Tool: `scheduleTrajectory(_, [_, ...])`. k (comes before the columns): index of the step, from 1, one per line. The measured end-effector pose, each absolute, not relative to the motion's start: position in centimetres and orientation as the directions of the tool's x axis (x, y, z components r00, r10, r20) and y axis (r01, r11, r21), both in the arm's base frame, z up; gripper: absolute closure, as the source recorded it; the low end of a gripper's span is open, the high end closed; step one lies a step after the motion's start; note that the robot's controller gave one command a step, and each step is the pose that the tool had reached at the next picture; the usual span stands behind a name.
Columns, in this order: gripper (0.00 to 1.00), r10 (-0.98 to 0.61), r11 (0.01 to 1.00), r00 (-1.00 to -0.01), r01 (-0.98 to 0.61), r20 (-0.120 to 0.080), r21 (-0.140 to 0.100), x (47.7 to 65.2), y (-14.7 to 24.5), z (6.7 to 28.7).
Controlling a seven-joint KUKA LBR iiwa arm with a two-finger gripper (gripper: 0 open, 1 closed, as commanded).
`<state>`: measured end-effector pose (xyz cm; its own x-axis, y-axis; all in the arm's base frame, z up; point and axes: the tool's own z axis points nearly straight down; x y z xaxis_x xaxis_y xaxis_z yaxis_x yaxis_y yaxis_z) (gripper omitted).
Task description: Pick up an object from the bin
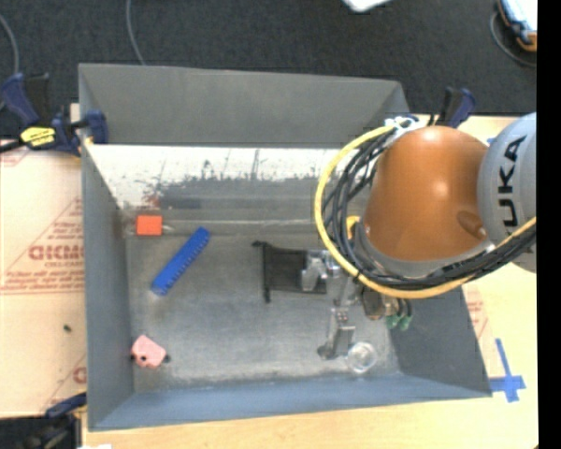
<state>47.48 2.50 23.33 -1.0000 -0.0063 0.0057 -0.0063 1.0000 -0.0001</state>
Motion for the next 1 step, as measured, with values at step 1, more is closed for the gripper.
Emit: scheduleTrajectory(1, [0.00,-0.005,1.000,-1.000,-0.005,-0.003,0.000,47.64,2.49,23.75])
